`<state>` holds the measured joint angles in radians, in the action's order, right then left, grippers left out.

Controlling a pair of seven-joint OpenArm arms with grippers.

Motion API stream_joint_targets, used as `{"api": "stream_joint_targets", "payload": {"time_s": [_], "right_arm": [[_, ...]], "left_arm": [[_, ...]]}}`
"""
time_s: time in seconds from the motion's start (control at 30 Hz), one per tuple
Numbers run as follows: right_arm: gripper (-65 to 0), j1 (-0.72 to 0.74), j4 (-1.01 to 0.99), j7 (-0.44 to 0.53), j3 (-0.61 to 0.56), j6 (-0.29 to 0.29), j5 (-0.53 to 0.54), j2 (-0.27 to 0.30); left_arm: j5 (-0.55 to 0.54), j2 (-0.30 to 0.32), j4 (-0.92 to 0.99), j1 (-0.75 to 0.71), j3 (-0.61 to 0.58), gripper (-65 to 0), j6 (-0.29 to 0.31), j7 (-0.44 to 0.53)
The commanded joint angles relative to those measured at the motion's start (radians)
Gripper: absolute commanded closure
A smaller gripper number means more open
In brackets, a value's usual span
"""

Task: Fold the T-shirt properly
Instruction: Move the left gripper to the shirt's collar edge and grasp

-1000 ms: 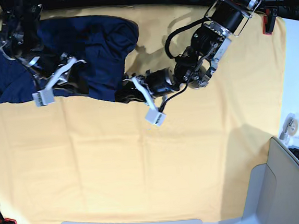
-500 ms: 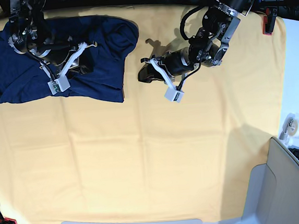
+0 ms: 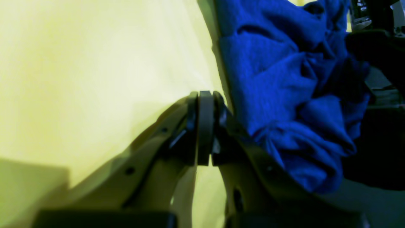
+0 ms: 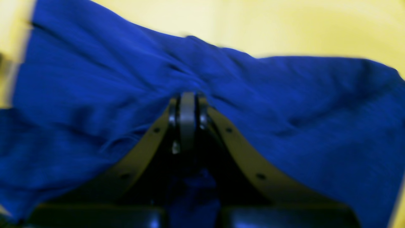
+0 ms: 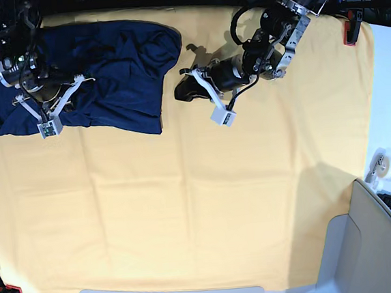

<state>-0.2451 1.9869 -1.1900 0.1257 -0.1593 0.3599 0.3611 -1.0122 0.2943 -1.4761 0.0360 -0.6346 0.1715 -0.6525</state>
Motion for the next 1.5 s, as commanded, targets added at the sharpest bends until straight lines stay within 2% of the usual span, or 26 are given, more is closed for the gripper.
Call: {"api": "stream_joint_targets", "payload": {"time_s": [0.0, 0.17, 0.23, 0.3, 0.37, 0.47, 0.6, 0.7, 0.83, 0.9, 1.0, 1.1, 1.4, 1.47], "right_arm": [[0.0, 0.022, 0.009, 0.009, 0.007, 0.000, -0.038, 0.013], [0.0, 0.077, 0.016, 0.008, 0.012, 0.000, -0.318, -0.026], [0.0, 0.089, 0.047, 0.009, 0.044, 0.000, -0.436, -0.056], [0.0, 0.095, 0.068, 0.017, 0.093, -0.007, -0.508, -0.103], [0.0, 0.100, 0.070, 0.066, 0.147, -0.010, -0.536, -0.136], [0.0, 0.060, 0.070, 0.147, 0.233, -0.026, -0.487, -0.164], [0.0, 0.002, 0.067, 0.163, 0.429, -0.147, -0.325, -0.228], [0.0, -0.044, 0.065, 0.124, 0.566, -0.247, -0.190, -0.244], [0.0, -0.087, 0.065, 0.043, 0.602, -0.325, -0.074, -0.211], [0.0, -0.099, 0.065, 0.029, 0.599, -0.329, -0.037, -0.202], [0.0, -0.112, 0.065, 0.029, 0.598, -0.329, -0.015, -0.201], [0.0, -0.121, 0.065, 0.014, 0.595, -0.332, -0.014, -0.208], [0.0, -0.218, 0.059, 0.011, 0.533, -0.326, -0.017, -0.199], [0.0, -0.241, 0.059, 0.011, 0.533, -0.326, -0.017, -0.169]], "left_arm": [[-0.007, 0.001, -0.042, 0.009, 0.000, 0.0, 0.006, -0.006], [-0.006, 0.007, -0.127, -0.025, 0.005, 0.0, 0.006, -0.008], [-0.006, 0.027, -0.166, -0.028, 0.002, 0.0, 0.006, -0.008], [-0.006, 0.033, -0.203, -0.041, 0.003, 0.0, 0.004, -0.008], [-0.006, 0.035, -0.232, -0.071, 0.009, 0.0, 0.003, -0.008], [-0.006, 0.041, -0.245, -0.114, 0.063, 0.0, 0.000, -0.039], [0.013, 0.041, -0.271, -0.207, 0.232, -0.8, 0.000, -0.122], [0.077, 0.039, -0.334, -0.276, 0.336, -1.0, 0.000, -0.178], [0.103, 0.038, -0.410, -0.318, 0.396, -2.1, 0.000, -0.257], [0.102, 0.036, -0.446, -0.331, 0.404, -5.7, 0.000, -0.306], [0.100, 0.032, -0.496, -0.368, 0.396, -14.6, 0.000, -0.332], [0.100, -0.008, -0.521, -0.400, 0.394, -21.1, 0.001, -0.341], [0.108, -0.048, -0.512, -0.390, 0.270, -22.3, 0.001, -0.330], [0.108, -0.071, -0.510, -0.361, 0.266, -22.3, 0.001, -0.341]]}}
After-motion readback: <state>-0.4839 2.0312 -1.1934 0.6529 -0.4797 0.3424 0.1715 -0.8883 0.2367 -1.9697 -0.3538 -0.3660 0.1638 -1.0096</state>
